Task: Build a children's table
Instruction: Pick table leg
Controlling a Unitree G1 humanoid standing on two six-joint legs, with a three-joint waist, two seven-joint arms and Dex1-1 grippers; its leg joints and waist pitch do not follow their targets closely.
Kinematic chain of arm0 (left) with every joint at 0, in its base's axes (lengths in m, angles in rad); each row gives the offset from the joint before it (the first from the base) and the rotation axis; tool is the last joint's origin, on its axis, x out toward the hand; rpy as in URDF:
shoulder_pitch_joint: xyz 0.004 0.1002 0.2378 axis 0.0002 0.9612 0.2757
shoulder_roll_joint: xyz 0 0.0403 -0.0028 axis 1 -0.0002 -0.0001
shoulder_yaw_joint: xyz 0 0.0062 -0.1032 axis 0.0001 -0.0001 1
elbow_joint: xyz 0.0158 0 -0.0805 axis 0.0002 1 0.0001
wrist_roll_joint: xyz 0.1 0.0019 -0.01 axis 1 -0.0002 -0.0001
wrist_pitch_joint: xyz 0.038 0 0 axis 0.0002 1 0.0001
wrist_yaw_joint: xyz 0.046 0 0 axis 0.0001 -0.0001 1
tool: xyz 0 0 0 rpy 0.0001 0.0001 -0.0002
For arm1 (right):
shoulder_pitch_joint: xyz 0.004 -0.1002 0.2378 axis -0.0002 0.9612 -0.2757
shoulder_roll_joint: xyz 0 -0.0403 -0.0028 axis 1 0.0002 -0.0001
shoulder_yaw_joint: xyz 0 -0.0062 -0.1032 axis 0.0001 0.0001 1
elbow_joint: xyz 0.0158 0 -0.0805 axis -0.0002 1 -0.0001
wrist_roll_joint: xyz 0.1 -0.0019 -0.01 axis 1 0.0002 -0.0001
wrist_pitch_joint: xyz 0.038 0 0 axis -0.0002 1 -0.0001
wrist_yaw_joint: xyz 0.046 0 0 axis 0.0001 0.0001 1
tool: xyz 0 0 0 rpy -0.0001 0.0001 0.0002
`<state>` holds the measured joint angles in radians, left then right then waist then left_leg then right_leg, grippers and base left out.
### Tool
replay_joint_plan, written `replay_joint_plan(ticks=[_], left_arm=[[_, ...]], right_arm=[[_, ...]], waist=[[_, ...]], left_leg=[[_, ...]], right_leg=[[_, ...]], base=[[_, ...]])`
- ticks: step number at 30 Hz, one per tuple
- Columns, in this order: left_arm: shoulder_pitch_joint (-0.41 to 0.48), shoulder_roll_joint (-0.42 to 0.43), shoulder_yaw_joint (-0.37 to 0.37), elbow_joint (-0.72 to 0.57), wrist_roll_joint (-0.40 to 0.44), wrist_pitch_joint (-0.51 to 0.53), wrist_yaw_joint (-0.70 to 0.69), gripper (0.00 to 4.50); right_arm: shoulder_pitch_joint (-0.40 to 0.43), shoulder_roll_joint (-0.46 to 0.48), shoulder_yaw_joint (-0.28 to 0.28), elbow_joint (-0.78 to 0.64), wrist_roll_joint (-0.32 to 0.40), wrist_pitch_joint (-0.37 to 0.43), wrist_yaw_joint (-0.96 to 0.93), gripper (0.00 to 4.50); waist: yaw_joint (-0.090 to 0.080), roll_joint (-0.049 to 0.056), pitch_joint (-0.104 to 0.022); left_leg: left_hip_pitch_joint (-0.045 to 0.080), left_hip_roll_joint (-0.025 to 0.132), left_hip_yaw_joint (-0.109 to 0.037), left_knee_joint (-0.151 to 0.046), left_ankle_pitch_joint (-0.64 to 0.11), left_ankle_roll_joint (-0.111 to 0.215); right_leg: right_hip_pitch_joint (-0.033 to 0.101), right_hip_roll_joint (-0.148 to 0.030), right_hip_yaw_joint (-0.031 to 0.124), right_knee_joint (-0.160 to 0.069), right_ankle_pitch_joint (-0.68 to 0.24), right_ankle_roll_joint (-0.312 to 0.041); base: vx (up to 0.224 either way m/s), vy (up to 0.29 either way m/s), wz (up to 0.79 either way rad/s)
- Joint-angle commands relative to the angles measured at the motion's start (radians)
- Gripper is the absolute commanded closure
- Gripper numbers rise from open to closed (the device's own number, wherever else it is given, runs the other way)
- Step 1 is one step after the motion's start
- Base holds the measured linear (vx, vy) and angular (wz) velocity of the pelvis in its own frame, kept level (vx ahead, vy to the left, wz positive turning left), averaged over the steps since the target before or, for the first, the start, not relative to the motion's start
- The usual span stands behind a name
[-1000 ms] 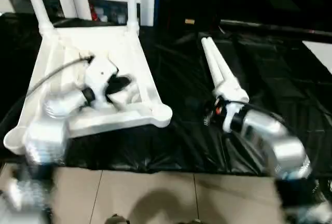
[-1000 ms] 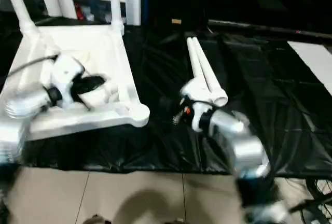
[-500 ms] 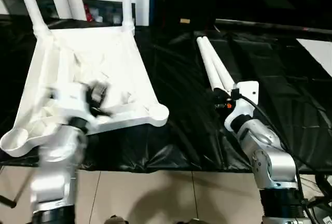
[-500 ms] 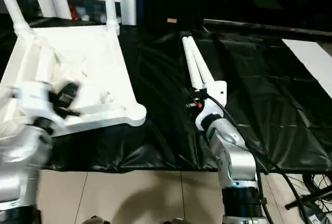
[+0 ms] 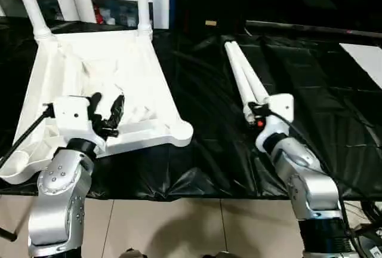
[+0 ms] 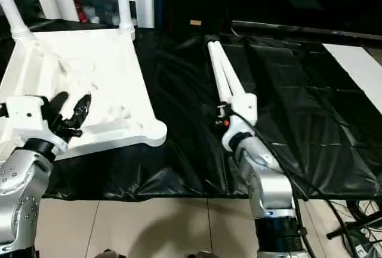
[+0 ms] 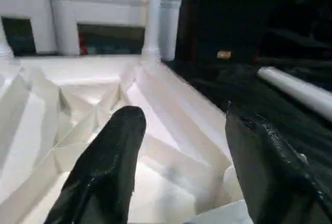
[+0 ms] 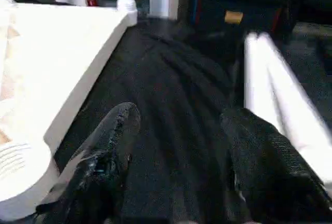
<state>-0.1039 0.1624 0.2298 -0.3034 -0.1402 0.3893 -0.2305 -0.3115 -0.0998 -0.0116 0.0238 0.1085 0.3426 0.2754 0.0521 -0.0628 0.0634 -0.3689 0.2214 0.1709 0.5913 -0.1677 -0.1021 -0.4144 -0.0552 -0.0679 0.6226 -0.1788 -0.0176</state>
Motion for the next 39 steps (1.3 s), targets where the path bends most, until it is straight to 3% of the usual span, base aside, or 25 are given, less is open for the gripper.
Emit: replay_joint_plan(ticks=[1,4,11,16,18,19,20,21,22,23,24,25,26,28,29,30,31,32,33,34,35,36,37,38,39], left_arm=[[-0.012,0.011,-0.009,-0.014,0.007,0.037,0.009,1.43],[-0.016,0.026,-0.028,-0.005,0.027,0.035,0.004,1.43],[-0.024,0.037,-0.059,0.025,0.054,0.014,0.017,1.43],[-0.034,0.036,-0.061,0.025,0.051,0.019,0.022,1.43],[-0.037,0.036,-0.060,0.029,0.054,0.018,0.022,1.43],[-0.038,0.036,-0.060,0.030,0.055,0.018,0.022,1.43],[-0.042,0.038,-0.060,0.033,0.055,0.015,0.019,1.43],[-0.043,0.039,-0.061,0.035,0.055,0.014,0.020,1.43],[-0.043,0.039,-0.062,0.036,0.054,0.014,0.020,1.43],[-0.044,0.040,-0.064,0.036,0.054,0.012,0.020,1.43],[-0.044,0.041,-0.066,0.036,0.054,0.013,0.021,1.43],[-0.044,0.041,-0.068,0.036,0.053,0.014,0.021,1.43],[-0.044,0.042,-0.071,0.036,0.053,0.012,0.022,1.43],[-0.044,0.042,-0.073,0.035,0.053,0.011,0.023,1.43],[-0.044,0.043,-0.075,0.034,0.053,0.013,0.024,1.43],[-0.044,0.043,-0.075,0.034,0.053,0.013,0.024,1.43],[-0.044,0.044,-0.075,0.034,0.053,0.014,0.024,1.43],[-0.043,0.045,-0.076,0.033,0.053,0.014,0.023,1.43],[-0.042,0.047,-0.076,0.033,0.053,0.013,0.023,1.43],[-0.042,0.048,-0.077,0.033,0.053,0.013,0.023,1.43],[-0.042,0.049,-0.077,0.034,0.053,0.004,0.025,1.43],[-0.041,0.050,-0.077,0.034,0.052,0.003,0.026,1.43],[-0.041,0.050,-0.077,0.034,0.052,0.003,0.026,1.43],[-0.040,0.048,-0.070,0.025,0.040,0.005,0.024,1.43],[-0.041,0.056,-0.072,0.022,0.037,0.020,0.018,1.43]], right_arm=[[-0.030,-0.016,-0.018,0.009,-0.021,-0.017,-0.036,1.26],[-0.044,-0.029,-0.013,0.022,-0.032,0.053,-0.054,0.91],[-0.029,-0.018,-0.006,0.019,-0.026,0.023,-0.043,0.91],[-0.026,-0.017,0.007,0.012,-0.022,0.031,-0.047,0.91],[-0.028,-0.016,0.005,0.015,-0.021,0.032,-0.045,0.91],[-0.028,-0.015,0.004,0.016,-0.021,0.031,-0.045,0.91],[-0.031,-0.017,0.005,0.018,-0.025,0.032,-0.047,0.91],[-0.032,-0.021,0.010,0.020,-0.030,0.033,-0.045,0.91],[-0.033,-0.024,0.015,0.021,-0.036,0.033,-0.043,0.91],[-0.033,-0.029,0.022,0.023,-0.047,0.032,-0.046,0.91],[-0.032,-0.024,0.019,0.026,-0.039,0.046,-0.044,0.91],[-0.031,-0.025,0.021,0.027,-0.038,0.048,-0.038,0.91],[-0.030,-0.029,0.028,0.028,-0.044,0.044,-0.034,0.91],[-0.027,-0.024,0.027,0.026,-0.043,0.040,-0.039,0.91],[-0.024,-0.012,0.022,0.020,-0.030,0.023,-0.040,0.91],[-0.024,-0.012,0.022,0.020,-0.030,0.023,-0.040,0.91],[-0.024,-0.005,0.014,0.018,-0.019,0.025,-0.043,0.91],[-0.025,0.002,0.005,0.019,-0.009,0.034,-0.048,0.91],[-0.027,0.000,0.005,0.021,-0.011,0.034,-0.048,0.91],[-0.029,-0.005,0.009,0.023,-0.015,0.030,-0.047,0.91],[-0.032,-0.003,0.002,0.024,-0.005,0.050,-0.048,0.91],[-0.034,-0.002,-0.001,0.025,-0.004,0.060,-0.051,0.91],[-0.034,-0.002,-0.001,0.025,-0.004,0.060,-0.051,0.91],[-0.050,-0.007,-0.009,0.032,-0.015,0.102,-0.073,0.91],[-0.062,-0.015,-0.009,0.037,-0.025,0.138,-0.081,0.91]], waist=[[-0.003,0.003,-0.063],[-0.003,0.010,-0.062],[0.000,0.014,-0.066],[-0.013,0.018,-0.051],[-0.030,0.026,-0.032],[-0.037,0.029,-0.031],[-0.050,0.034,-0.030],[-0.049,0.046,-0.024],[-0.055,0.044,-0.031],[-0.053,0.043,-0.036],[-0.035,0.019,-0.042],[-0.025,0.038,-0.047],[-0.038,0.016,-0.059],[-0.033,0.021,-0.069],[-0.032,0.039,-0.071],[-0.060,0.063,-0.080],[-0.078,0.066,-0.072],[-0.084,0.068,-0.078],[-0.084,0.051,-0.068],[-0.079,0.043,-0.067],[-0.055,0.019,-0.061],[-0.009,0.003,-0.062],[0.006,0.006,-0.078],[0.014,0.009,-0.082],[0.012,0.034,-0.102]], left_leg=[[0.007,0.001,0.001,-0.065,-0.290,-0.003],[0.009,0.000,0.000,-0.066,-0.284,-0.009],[0.014,0.003,-0.002,-0.068,-0.308,-0.014],[0.068,-0.002,-0.005,-0.073,-0.546,-0.002],[0.119,-0.004,-0.010,-0.064,-0.656,0.011],[0.128,0.000,-0.015,-0.063,-0.682,0.012],[0.118,0.015,-0.029,-0.078,-0.722,0.012],[0.106,0.034,-0.039,-0.105,-0.781,0.010],[0.097,0.039,-0.046,-0.109,-0.782,0.009],[0.092,0.022,-0.040,-0.101,-0.730,0.009],[0.003,-0.024,-0.045,-0.077,-0.584,0.050],[-0.004,-0.031,-0.040,-0.068,-0.504,0.073],[-0.043,-0.035,-0.052,-0.030,-0.362,0.115],[-0.048,-0.035,-0.053,-0.015,-0.226,0.158],[-0.050,-0.032,-0.059,-0.028,-0.172,0.192],[0.083,0.026,-0.080,-0.071,-0.183,0.162],[0.110,0.049,-0.104,-0.086,-0.183,0.190],[0.185,0.085,-0.140,-0.088,-0.187,0.265],[0.195,0.088,-0.142,-0.082,-0.157,0.340],[0.193,0.070,-0.131,-0.073,-0.134,0.371],[0.115,-0.020,-0.052,-0.043,-0.117,0.371],[0.014,-0.090,-0.022,0.022,-0.120,0.326],[-0.001,-0.075,-0.028,0.043,-0.082,0.298],[-0.047,-0.063,-0.039,0.059,0.010,0.242],[-0.037,-0.046,-0.048,0.017,0.222,0.215]], right_leg=[[0.039,-0.054,0.045,-0.099,-0.385,-0.026],[0.038,-0.050,0.044,-0.098,-0.380,-0.018],[0.042,-0.051,0.044,-0.090,-0.332,-0.042],[0.041,-0.037,0.016,-0.131,-0.615,-0.015],[0.034,-0.024,-0.027,-0.171,-0.736,-0.010],[0.040,-0.025,-0.041,-0.175,-0.734,-0.005],[0.073,-0.031,-0.061,-0.163,-0.692,0.002],[0.097,-0.037,-0.059,-0.133,-0.644,-0.007],[0.114,-0.046,-0.053,-0.115,-0.611,-0.016],[0.120,-0.063,-0.034,-0.130,-0.626,-0.034],[0.183,-0.112,-0.049,-0.156,-0.769,0.005],[0.195,-0.137,-0.036,-0.169,-0.829,0.021],[0.217,-0.168,-0.046,-0.172,-0.888,0.044],[0.220,-0.168,-0.069,-0.179,-0.764,-0.025],[0.225,-0.141,-0.096,-0.172,-0.619,-0.079],[0.134,-0.058,-0.084,-0.104,-0.392,-0.157],[0.103,-0.031,-0.083,-0.060,-0.297,-0.183],[0.042,-0.031,-0.067,-0.003,-0.190,-0.196],[0.017,-0.049,-0.042,0.020,-0.119,-0.172],[0.016,-0.057,-0.031,0.015,-0.084,-0.169],[0.095,-0.088,0.016,-0.046,-0.003,-0.212],[0.212,-0.123,0.101,-0.103,-0.104,-0.276],[0.233,-0.138,0.111,-0.111,-0.141,-0.329],[0.261,-0.133,0.114,-0.096,-0.074,-0.363],[0.237,-0.067,0.063,-0.025,0.215,-0.315]], base=[[0.000,0.000,0.00],[0.000,0.000,0.00],[0.000,0.000,0.00],[0.000,0.000,0.00],[0.000,0.000,0.00],[0.021,0.034,-0.20],[0.021,0.034,-0.20],[0.061,0.037,-0.29],[0.072,0.021,-0.28],[0.072,0.021,-0.28],[0.054,0.010,-0.13],[0.061,0.019,0.17],[0.061,0.019,0.17],[0.100,0.015,0.49],[0.111,0.015,0.54],[0.160,-0.009,0.42],[0.193,-0.016,0.24],[0.193,-0.016,0.24],[0.189,0.001,0.17],[0.166,-0.010,0.14],[0.166,-0.010,0.14],[0.137,0.014,0.15],[0.139,0.019,0.11],[0.139,0.019,0.11],[0.145,0.016,0.08]])
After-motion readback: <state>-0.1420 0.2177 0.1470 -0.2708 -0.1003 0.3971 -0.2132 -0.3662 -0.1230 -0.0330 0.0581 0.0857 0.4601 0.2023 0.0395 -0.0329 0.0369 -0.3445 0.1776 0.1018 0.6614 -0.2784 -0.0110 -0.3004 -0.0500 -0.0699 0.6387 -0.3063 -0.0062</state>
